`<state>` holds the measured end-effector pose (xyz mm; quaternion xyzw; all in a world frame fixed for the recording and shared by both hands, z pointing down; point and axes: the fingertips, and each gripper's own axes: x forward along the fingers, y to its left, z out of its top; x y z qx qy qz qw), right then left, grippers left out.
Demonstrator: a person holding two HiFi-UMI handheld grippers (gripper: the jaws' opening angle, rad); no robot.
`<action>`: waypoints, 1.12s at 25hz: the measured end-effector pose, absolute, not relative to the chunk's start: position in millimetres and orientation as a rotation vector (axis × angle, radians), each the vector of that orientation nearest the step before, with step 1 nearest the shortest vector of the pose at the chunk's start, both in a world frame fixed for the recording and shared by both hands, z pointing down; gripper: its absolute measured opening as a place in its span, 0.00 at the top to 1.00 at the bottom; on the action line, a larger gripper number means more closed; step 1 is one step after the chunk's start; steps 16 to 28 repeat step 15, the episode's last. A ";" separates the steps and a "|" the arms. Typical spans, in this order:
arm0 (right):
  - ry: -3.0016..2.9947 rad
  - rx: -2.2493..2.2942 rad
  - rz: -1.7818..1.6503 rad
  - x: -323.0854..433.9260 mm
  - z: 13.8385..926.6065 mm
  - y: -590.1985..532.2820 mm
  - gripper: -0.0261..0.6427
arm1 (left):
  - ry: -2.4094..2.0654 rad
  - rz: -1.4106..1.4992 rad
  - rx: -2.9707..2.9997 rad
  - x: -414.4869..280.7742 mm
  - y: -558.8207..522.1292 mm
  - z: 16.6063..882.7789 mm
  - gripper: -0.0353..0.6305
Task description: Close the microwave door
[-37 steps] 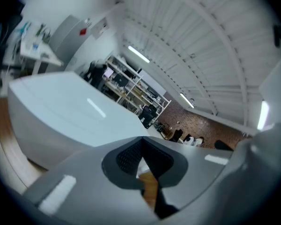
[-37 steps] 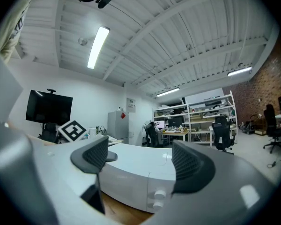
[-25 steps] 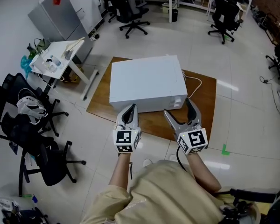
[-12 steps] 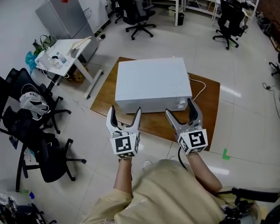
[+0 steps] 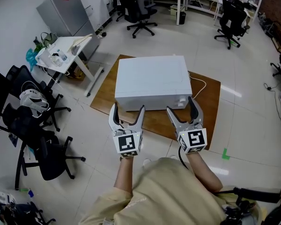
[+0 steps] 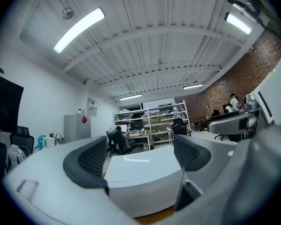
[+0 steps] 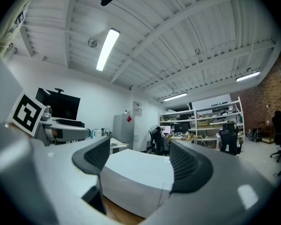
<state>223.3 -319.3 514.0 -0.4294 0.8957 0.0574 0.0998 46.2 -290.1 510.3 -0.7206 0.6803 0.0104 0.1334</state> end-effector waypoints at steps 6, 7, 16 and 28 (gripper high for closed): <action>2.654 -1.277 0.162 230.1 516.7 -318.3 0.38 | 1.986 0.039 -2.103 56.5 -288.4 514.1 0.32; 2.651 -1.281 0.164 231.2 515.6 -318.6 0.38 | 1.984 0.046 -2.101 57.8 -288.5 511.6 0.32; 2.608 -1.344 0.164 262.4 517.3 -326.7 0.38 | 2.029 0.068 -2.086 74.5 -289.3 513.9 0.33; 2.608 -1.344 0.164 262.4 517.3 -326.7 0.38 | 2.029 0.068 -2.086 74.5 -289.3 513.9 0.33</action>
